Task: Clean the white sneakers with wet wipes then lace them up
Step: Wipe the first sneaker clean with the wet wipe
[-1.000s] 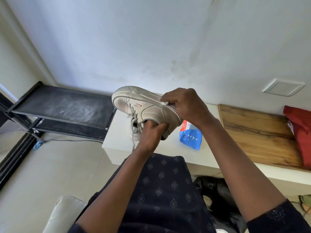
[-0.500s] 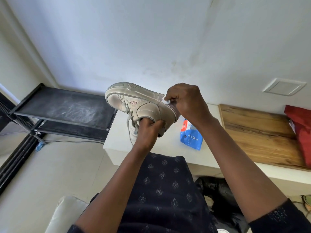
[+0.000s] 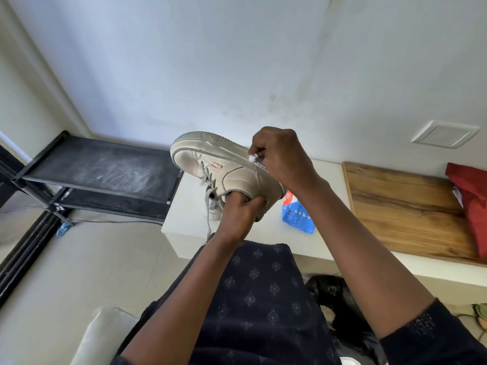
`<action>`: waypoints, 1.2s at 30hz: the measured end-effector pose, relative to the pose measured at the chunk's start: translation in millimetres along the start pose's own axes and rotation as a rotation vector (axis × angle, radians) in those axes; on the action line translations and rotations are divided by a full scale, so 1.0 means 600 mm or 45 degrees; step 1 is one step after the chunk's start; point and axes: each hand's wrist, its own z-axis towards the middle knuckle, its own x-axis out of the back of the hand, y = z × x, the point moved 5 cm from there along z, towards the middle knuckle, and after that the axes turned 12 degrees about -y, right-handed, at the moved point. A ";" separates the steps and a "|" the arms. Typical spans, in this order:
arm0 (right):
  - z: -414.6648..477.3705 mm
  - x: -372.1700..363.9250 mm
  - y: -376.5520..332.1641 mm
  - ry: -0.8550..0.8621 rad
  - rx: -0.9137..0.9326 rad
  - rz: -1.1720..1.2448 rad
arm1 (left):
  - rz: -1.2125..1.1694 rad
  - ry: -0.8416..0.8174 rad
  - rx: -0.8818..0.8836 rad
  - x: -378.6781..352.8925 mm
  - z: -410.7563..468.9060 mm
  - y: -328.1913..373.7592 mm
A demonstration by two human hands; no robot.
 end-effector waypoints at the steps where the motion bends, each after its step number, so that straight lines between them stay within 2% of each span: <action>1: 0.001 -0.002 0.000 -0.022 -0.002 0.008 | -0.019 0.019 -0.003 0.003 -0.001 0.000; 4: -0.013 0.005 -0.003 -0.041 0.010 0.059 | -0.096 0.078 -0.013 0.016 0.002 -0.007; 9: -0.063 0.019 0.013 0.053 -0.058 0.090 | -0.247 0.176 -0.054 0.036 0.012 -0.019; 14: -0.054 0.016 -0.003 0.142 -0.119 0.090 | -0.298 0.128 -0.046 0.019 0.010 -0.021; 21: -0.038 0.004 -0.022 0.023 -0.183 0.020 | -0.285 0.143 -0.072 0.022 0.009 -0.021; 24: -0.054 0.012 -0.020 0.021 -0.294 0.005 | -0.303 0.199 -0.062 0.032 0.007 -0.024; 30: -0.057 0.007 -0.013 -0.047 -0.477 -0.058 | -0.194 0.166 -0.057 0.025 0.004 -0.021; 34: -0.029 -0.003 -0.019 -0.158 -0.499 -0.196 | -0.187 0.156 -0.059 0.018 0.002 -0.025; 36: -0.025 -0.004 -0.019 -0.161 -0.496 -0.172 | -0.185 0.157 -0.064 0.020 0.000 -0.029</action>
